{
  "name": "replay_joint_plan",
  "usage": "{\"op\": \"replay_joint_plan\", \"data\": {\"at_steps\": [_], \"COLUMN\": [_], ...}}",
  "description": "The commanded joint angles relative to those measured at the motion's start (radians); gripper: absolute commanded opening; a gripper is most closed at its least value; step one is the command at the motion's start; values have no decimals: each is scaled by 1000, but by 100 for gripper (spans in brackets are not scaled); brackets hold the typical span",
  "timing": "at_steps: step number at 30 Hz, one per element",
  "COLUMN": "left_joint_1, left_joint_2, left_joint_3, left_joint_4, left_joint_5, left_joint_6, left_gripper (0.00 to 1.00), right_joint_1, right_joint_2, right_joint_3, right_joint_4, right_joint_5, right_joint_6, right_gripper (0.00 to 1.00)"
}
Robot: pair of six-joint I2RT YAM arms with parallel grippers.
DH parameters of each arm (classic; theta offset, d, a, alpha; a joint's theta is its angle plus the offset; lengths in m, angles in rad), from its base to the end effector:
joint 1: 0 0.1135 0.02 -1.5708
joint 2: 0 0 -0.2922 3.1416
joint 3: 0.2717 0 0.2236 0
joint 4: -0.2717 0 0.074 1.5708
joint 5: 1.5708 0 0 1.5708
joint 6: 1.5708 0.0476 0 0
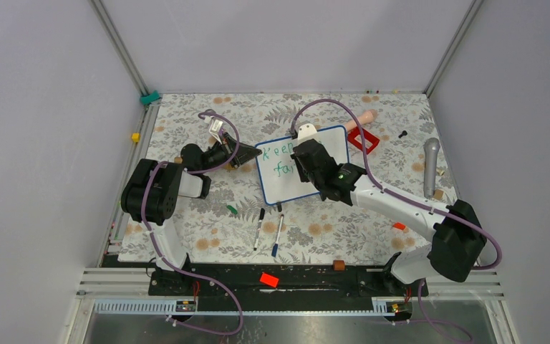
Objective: Write a sentence on the whiteboard
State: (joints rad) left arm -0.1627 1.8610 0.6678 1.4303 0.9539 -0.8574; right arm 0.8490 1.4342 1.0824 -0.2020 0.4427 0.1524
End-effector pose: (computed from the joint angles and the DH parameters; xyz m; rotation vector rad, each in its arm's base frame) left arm 0.3268 -0.0930 0.2392 0.3727 1.5666 -1.4421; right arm 0.2153 0.2137 0.3235 -0.4586 2.0177 0.1440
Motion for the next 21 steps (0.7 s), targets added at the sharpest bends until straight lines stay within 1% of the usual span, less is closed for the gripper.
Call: {"op": "replay_joint_plan", "data": {"at_steps": [1,21], "left_joint_1": [-8,-8], "left_joint_2": [-4,-5], "left_joint_3": [12,10], "left_joint_4": [48,48], "left_joint_5": [44,44], "left_joint_6": [46,46], "left_gripper": [0,0], "right_joint_1": [-11,-11], "right_joint_2": [-2,-59], "right_joint_3": [5,-106], "right_joint_4": [4,3], "right_joint_5": [-35,-68], "right_joint_6": [17,74], "right_gripper": [0,0]}}
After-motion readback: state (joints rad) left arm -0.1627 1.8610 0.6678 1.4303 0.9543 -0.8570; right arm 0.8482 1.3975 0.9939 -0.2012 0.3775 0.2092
